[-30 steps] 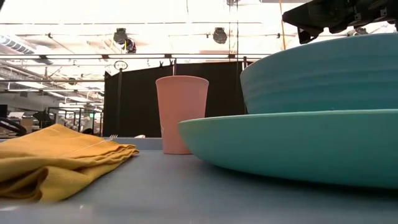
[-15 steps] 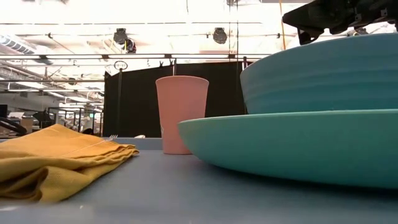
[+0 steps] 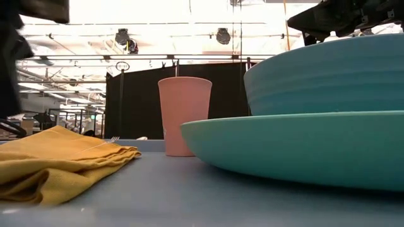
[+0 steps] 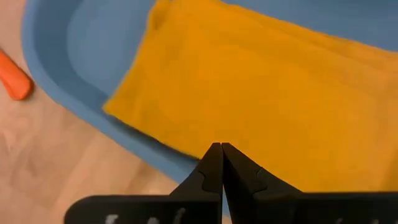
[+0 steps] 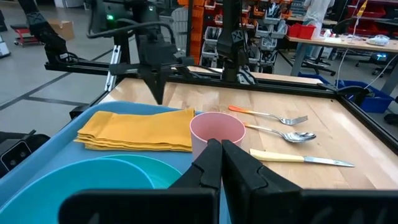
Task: Set up tray
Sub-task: Put the yellow napkin to the left of the green plate on the blue serving tray
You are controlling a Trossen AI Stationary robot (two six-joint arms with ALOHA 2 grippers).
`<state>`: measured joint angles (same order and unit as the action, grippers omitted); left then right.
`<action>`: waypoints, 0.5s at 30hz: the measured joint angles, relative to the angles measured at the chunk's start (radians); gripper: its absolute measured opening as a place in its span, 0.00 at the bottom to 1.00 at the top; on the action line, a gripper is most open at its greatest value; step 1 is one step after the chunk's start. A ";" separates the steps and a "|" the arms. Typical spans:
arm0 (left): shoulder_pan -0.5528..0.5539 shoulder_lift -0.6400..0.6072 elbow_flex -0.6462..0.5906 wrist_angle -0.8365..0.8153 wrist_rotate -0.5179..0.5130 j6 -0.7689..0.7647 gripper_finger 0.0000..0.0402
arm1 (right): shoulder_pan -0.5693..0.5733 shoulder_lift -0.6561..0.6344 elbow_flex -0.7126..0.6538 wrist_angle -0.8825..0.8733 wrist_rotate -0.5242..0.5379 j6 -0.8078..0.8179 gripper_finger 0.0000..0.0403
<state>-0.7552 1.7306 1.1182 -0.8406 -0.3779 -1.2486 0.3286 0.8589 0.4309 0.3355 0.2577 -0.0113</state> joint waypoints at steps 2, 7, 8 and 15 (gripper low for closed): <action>0.026 0.000 -0.013 0.001 0.004 0.017 0.00 | 0.000 0.000 0.000 -0.001 0.000 0.000 0.00; 0.084 0.000 -0.038 0.001 0.042 0.073 0.00 | 0.000 0.000 0.000 -0.006 0.001 -0.002 0.00; 0.095 0.000 -0.045 0.001 0.048 0.085 0.00 | 0.000 0.000 0.000 -0.006 0.001 -0.002 0.00; 0.163 0.011 -0.088 0.049 0.072 0.168 0.00 | 0.000 0.000 0.000 -0.021 0.002 -0.011 0.00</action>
<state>-0.5926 1.7412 1.0306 -0.7914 -0.3059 -1.0801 0.3283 0.8589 0.4311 0.3145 0.2600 -0.0227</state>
